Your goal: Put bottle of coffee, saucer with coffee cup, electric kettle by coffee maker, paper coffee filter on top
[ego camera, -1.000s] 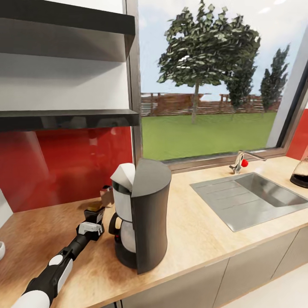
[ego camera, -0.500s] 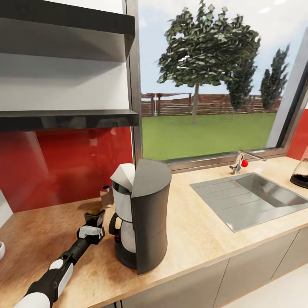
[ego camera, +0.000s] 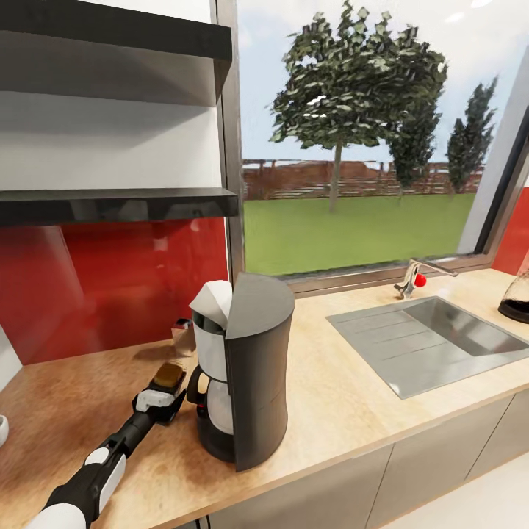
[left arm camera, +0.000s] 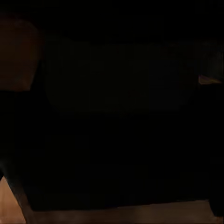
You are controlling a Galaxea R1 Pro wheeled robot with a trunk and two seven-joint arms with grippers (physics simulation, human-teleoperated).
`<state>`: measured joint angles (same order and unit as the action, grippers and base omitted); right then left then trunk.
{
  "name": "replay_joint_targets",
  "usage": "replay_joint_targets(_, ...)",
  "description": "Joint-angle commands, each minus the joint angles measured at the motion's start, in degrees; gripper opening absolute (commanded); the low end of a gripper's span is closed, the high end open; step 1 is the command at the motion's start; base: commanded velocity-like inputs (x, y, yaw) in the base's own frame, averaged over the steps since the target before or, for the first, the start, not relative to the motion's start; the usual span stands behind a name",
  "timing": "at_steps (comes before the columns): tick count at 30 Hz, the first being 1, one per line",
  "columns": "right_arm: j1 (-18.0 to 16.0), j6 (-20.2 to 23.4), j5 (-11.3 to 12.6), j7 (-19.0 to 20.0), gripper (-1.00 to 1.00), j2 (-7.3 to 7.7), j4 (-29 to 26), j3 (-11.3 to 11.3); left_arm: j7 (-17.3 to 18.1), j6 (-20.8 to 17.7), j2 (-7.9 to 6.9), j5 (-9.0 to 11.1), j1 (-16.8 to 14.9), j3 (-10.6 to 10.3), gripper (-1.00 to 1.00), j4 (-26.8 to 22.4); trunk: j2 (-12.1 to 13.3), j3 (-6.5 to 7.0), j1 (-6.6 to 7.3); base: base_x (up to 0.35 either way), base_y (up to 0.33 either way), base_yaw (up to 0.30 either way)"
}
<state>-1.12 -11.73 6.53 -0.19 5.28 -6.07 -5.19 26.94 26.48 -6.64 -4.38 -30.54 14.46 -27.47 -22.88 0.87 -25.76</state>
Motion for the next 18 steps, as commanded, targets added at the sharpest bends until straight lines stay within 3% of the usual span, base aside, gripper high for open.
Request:
replay_joint_targets(1,0.0,-0.2,0.4,0.1,1.0,-0.01,0.1,-0.2,0.4,0.4,0.05,-0.5,0.0,0.5,1.0,0.0,0.0,-0.02,-0.02,0.0,0.0,0.0)
replay_joint_targets(18,0.0,-0.2,0.4,0.1,1.0,-0.01,0.1,-0.2,0.3,1.6,-0.04,0.3,0.0,0.6,1.0,1.3,0.0,-0.02,-0.02,0.0,0.0,0.0)
